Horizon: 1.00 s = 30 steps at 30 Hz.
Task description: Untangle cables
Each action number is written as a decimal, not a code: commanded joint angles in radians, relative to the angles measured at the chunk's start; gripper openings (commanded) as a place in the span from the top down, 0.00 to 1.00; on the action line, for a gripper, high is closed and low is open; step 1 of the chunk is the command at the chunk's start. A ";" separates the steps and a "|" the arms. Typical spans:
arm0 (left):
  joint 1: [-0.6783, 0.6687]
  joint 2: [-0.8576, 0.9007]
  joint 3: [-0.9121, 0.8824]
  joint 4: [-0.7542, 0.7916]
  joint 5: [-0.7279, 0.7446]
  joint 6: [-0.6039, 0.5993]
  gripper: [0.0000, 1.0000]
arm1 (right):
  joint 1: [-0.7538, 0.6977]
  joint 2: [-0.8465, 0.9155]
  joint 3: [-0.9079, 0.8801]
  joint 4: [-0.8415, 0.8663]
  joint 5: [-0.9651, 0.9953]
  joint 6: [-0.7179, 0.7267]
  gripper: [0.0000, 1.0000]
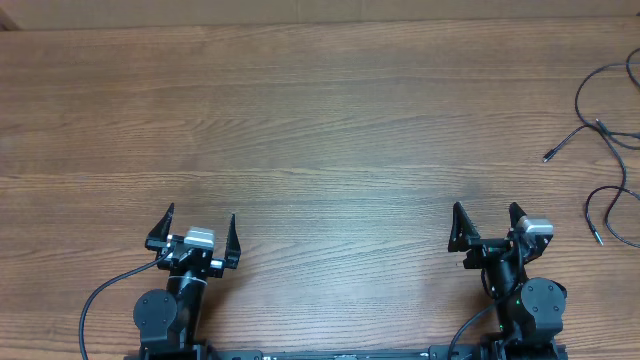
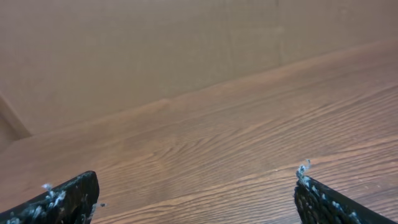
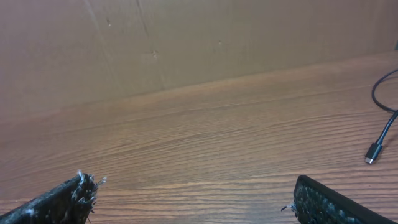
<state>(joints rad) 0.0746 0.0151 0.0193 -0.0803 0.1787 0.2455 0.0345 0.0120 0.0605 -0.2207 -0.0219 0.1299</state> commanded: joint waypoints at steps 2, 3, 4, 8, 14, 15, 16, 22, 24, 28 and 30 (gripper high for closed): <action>0.003 -0.012 -0.007 -0.001 -0.109 -0.134 0.00 | 0.005 -0.009 0.004 0.005 0.006 -0.004 0.00; 0.003 -0.012 -0.007 -0.002 -0.144 -0.188 0.00 | 0.005 -0.009 0.004 0.005 0.006 -0.004 0.00; 0.003 -0.012 -0.007 -0.001 -0.176 -0.233 0.01 | 0.005 -0.009 0.004 0.005 0.006 -0.004 0.00; 0.003 -0.012 -0.007 -0.001 -0.224 -0.286 0.00 | 0.005 -0.009 0.004 0.005 0.006 -0.004 0.00; 0.003 -0.012 -0.007 -0.003 -0.235 -0.286 0.00 | 0.005 -0.009 0.004 0.005 0.006 -0.004 0.00; 0.003 -0.012 -0.007 -0.003 -0.235 -0.286 0.00 | 0.005 -0.009 0.004 0.005 0.006 -0.004 0.00; 0.003 -0.012 -0.007 -0.003 -0.235 -0.284 0.00 | 0.005 -0.009 0.004 0.005 0.006 -0.004 0.00; 0.004 -0.012 -0.007 -0.006 -0.234 -0.283 0.00 | 0.005 -0.009 0.004 0.005 0.006 -0.004 0.00; 0.004 -0.012 -0.007 -0.006 -0.234 -0.283 0.00 | 0.005 -0.009 0.004 0.005 0.006 -0.004 0.00; 0.004 -0.011 -0.007 -0.006 -0.234 -0.283 0.00 | 0.005 -0.009 0.004 0.005 0.006 -0.004 0.00; 0.004 -0.011 -0.007 -0.006 -0.234 -0.283 0.00 | 0.005 -0.009 0.004 0.005 0.006 -0.004 0.00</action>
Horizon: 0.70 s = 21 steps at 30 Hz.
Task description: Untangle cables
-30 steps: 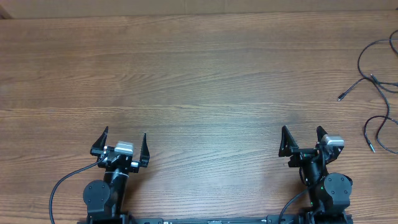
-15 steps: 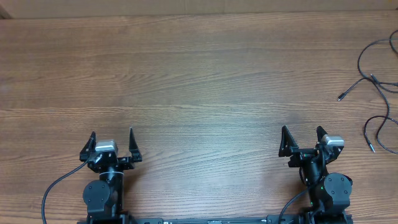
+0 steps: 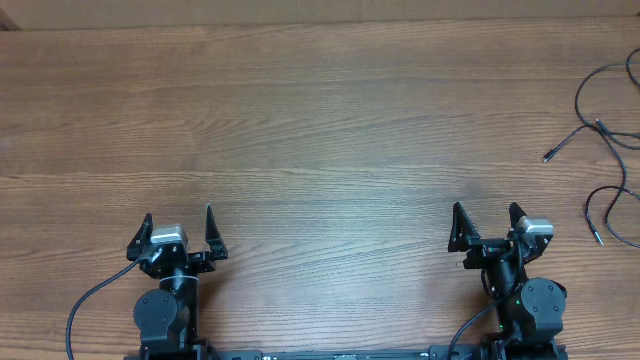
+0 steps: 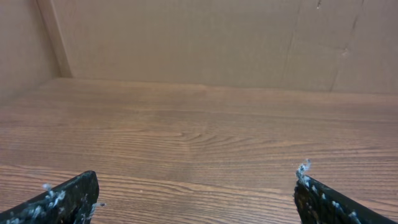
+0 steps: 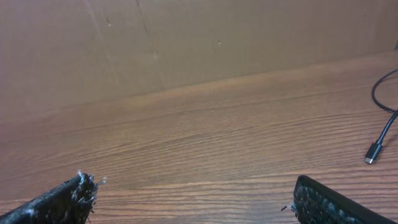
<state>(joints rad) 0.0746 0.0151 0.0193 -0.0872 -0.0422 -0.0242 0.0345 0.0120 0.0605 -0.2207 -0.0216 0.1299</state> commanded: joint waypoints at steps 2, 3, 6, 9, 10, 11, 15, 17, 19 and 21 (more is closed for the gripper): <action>0.004 -0.011 -0.007 0.001 -0.013 -0.013 0.00 | 0.005 -0.009 0.004 0.005 0.005 -0.004 0.00; 0.004 -0.011 -0.007 0.001 -0.013 -0.013 0.00 | 0.005 -0.009 0.004 0.005 0.005 -0.004 0.00; 0.004 -0.011 -0.007 0.001 -0.013 -0.013 0.00 | 0.005 -0.009 0.004 0.005 0.005 -0.004 0.00; 0.004 -0.011 -0.007 0.001 -0.013 -0.013 0.00 | 0.005 -0.009 0.004 0.005 0.005 -0.004 0.00; 0.004 -0.011 -0.007 0.001 -0.013 -0.013 0.00 | 0.005 -0.009 0.004 0.005 0.005 -0.004 0.00; 0.004 -0.011 -0.007 0.001 -0.013 -0.013 0.00 | 0.005 -0.009 0.004 0.005 0.005 -0.004 0.00; 0.004 -0.011 -0.007 0.001 -0.013 -0.013 0.00 | 0.005 -0.009 0.004 0.005 0.006 -0.004 0.00; 0.004 -0.011 -0.007 0.001 -0.013 -0.013 0.00 | 0.004 -0.009 0.004 0.005 0.048 -0.005 0.00; 0.004 -0.011 -0.007 0.001 -0.013 -0.013 0.00 | 0.004 -0.009 0.004 0.005 0.047 -0.004 0.00; 0.004 -0.011 -0.007 0.001 -0.013 -0.013 0.00 | 0.004 -0.009 0.004 0.005 0.048 -0.010 0.00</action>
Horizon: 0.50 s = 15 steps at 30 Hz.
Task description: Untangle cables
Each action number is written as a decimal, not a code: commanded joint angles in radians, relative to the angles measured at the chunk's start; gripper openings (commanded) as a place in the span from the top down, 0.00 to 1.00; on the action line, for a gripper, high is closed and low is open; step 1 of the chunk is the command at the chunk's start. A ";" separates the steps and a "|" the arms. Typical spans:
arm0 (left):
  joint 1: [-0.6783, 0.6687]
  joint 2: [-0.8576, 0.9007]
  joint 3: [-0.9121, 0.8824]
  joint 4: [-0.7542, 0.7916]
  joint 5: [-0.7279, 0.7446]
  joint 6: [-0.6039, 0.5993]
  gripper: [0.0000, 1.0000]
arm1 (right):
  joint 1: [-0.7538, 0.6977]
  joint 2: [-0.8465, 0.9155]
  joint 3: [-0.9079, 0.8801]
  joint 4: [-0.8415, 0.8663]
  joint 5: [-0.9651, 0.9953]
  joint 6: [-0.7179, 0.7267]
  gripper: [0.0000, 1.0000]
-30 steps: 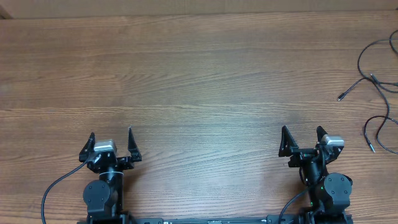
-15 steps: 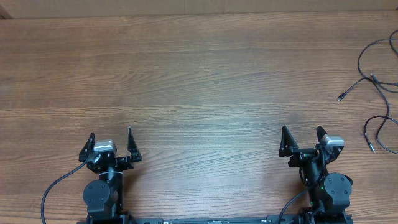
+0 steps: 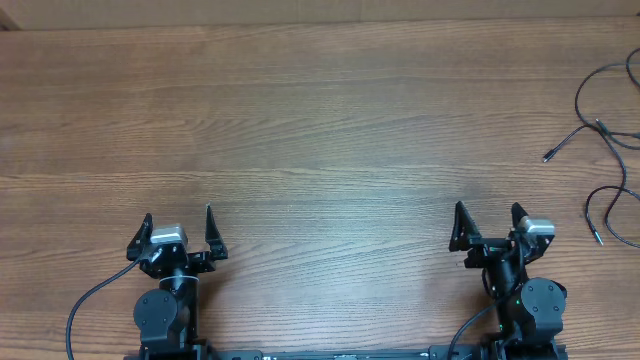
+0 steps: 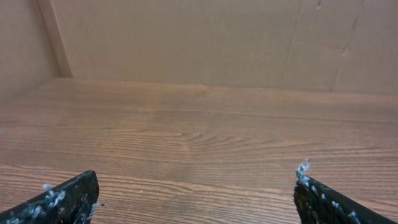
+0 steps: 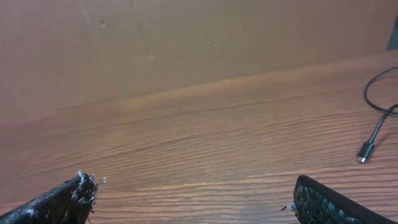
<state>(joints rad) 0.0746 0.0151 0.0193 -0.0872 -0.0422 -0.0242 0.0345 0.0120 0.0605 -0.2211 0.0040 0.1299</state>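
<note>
Thin black cables (image 3: 610, 150) lie tangled at the table's far right edge, partly cut off by the frame; one plug end (image 3: 549, 155) points left. In the right wrist view a cable end with its plug (image 5: 365, 151) shows at the right. My right gripper (image 3: 487, 226) stands open near the front right, well short of the cables, with nothing between its fingers. My left gripper (image 3: 178, 230) stands open at the front left, far from the cables, over bare wood.
The wooden table (image 3: 320, 130) stretches between the two arms. A brown cardboard wall (image 4: 199, 37) stands behind the table's far edge. Each arm's own black supply cable (image 3: 90, 300) trails at the front edge.
The right wrist has turned slightly to the right, so the plug sits a little further left in its view. The left arm has not moved.
At first my left gripper stood open, pointing somewhat right of where it points now. Then it had swung to the left and stayed there. My right gripper stayed open in place and has now turned a little toward the cables.
</note>
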 commanded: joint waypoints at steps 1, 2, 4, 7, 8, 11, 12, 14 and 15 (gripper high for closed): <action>0.004 -0.011 -0.007 0.001 -0.013 -0.013 0.00 | 0.004 -0.009 0.004 0.005 0.020 -0.041 0.00; 0.004 -0.011 -0.007 0.001 -0.013 -0.013 0.00 | 0.004 -0.009 0.004 0.005 0.017 -0.067 0.00; 0.004 -0.011 -0.007 0.001 -0.013 -0.013 0.00 | 0.005 -0.009 0.004 0.005 0.017 -0.107 0.00; 0.004 -0.011 -0.007 0.001 -0.013 -0.013 0.00 | 0.005 -0.009 0.004 0.005 0.017 -0.109 0.00; 0.004 -0.011 -0.007 0.001 -0.013 -0.013 0.00 | 0.005 -0.009 0.004 0.005 0.018 -0.109 0.00; 0.004 -0.011 -0.007 0.001 -0.013 -0.013 0.00 | 0.005 -0.009 0.004 0.005 0.018 -0.142 0.00; 0.004 -0.011 -0.007 0.001 -0.013 -0.013 0.00 | 0.005 -0.009 0.004 0.005 0.017 -0.160 0.00; 0.004 -0.011 -0.007 0.001 -0.013 -0.013 0.00 | 0.005 -0.009 0.004 0.005 0.017 -0.165 0.00; 0.004 -0.011 -0.007 0.001 -0.013 -0.013 0.00 | 0.005 -0.009 0.004 0.005 0.011 -0.164 0.00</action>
